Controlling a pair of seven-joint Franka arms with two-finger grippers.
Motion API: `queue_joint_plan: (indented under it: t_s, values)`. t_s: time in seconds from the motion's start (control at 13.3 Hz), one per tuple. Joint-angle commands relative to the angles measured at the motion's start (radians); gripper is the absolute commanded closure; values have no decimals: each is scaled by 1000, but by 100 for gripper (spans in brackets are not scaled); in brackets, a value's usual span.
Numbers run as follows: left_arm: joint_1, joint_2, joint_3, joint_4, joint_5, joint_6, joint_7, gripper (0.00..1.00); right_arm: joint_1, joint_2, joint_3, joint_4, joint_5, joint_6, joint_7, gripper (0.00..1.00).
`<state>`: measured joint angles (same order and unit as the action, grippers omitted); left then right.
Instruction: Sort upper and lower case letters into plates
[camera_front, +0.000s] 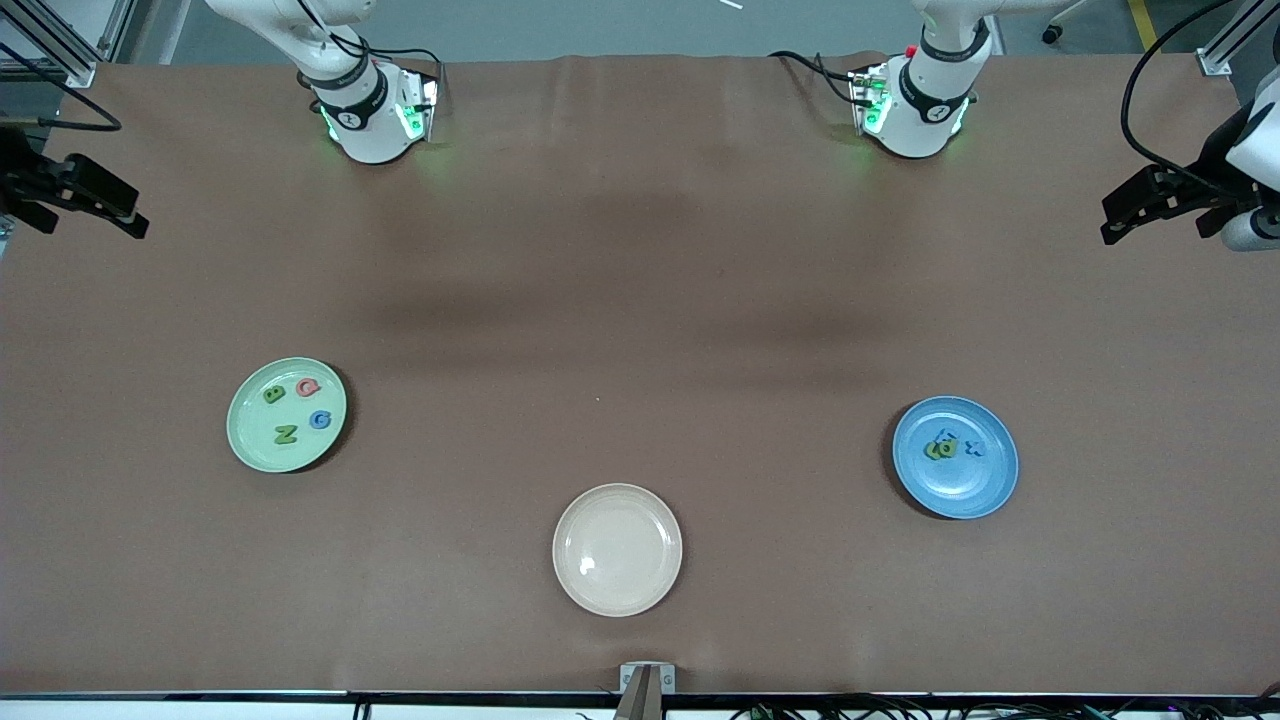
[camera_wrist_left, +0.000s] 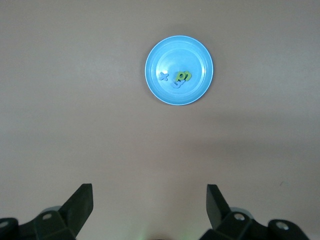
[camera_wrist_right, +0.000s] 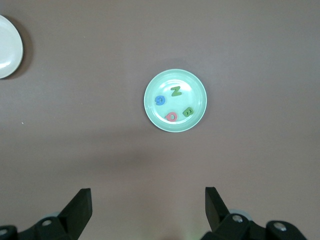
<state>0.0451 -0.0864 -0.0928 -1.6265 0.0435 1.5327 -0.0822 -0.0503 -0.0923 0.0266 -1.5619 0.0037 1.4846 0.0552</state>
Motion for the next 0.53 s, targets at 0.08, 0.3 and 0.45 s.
queue_joint_plan:
  t_s: [0.08, 0.3, 0.45]
  values:
    - [1, -12, 1, -1, 18, 3, 24, 0, -6, 16, -5, 22, -11, -12, -38, 0]
    - [1, -12, 1, 0, 18, 3, 25, 0, -14, 16, -7, 45, -14, -6, -51, 0]
    - [1, -12, 1, 0, 18, -5, 25, 0, -13, 25, -7, 69, -14, -6, -49, 0]
